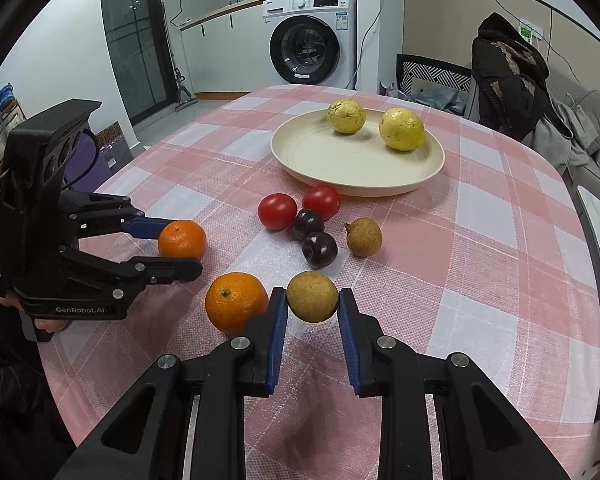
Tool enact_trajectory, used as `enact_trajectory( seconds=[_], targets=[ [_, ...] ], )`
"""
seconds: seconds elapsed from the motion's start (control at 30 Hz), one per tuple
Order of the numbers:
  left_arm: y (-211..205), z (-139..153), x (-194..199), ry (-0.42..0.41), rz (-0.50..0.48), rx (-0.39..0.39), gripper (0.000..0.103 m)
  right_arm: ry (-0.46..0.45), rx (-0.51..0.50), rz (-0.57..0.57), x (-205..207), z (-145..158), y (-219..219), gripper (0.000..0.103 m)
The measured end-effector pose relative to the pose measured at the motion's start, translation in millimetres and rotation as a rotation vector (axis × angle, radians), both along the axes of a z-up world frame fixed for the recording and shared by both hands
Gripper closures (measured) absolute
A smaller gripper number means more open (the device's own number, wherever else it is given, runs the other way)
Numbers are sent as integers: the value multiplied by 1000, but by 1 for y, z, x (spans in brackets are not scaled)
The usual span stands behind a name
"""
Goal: Organize fruits
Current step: 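Grasp the mandarin orange with the left tool while the right tool holds the brown fruit, then carry the orange and brown fruit onto the plate and open both tools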
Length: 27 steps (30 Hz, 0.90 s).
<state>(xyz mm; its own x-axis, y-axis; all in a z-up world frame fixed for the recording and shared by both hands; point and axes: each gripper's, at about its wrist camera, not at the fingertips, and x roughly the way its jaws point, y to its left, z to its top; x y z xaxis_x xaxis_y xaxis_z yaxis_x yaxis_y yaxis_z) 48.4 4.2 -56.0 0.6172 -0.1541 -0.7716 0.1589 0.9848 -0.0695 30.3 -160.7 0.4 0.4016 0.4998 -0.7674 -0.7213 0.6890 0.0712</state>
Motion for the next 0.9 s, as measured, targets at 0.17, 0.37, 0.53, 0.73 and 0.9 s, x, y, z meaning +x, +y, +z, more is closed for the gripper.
enact_trajectory(
  seconds=[0.17,0.37,0.53,0.73,0.9],
  targets=[
    [0,5,-1,-25,2,-3,67,-11,15,-14,2,3,-2,77],
    [3,16,1,-71,29,-11,67,-27,67,-28,5,10,-5,77],
    [3,29,3,-122,43,-10,67,-48,124,-47,9,20,-7,77],
    [-4,43,11,-172,38,18,67,-66,181,-101,23,30,-7,77],
    [-4,50,20,-194,52,13,67,-51,222,-138,40,37,-7,77]
  ],
)
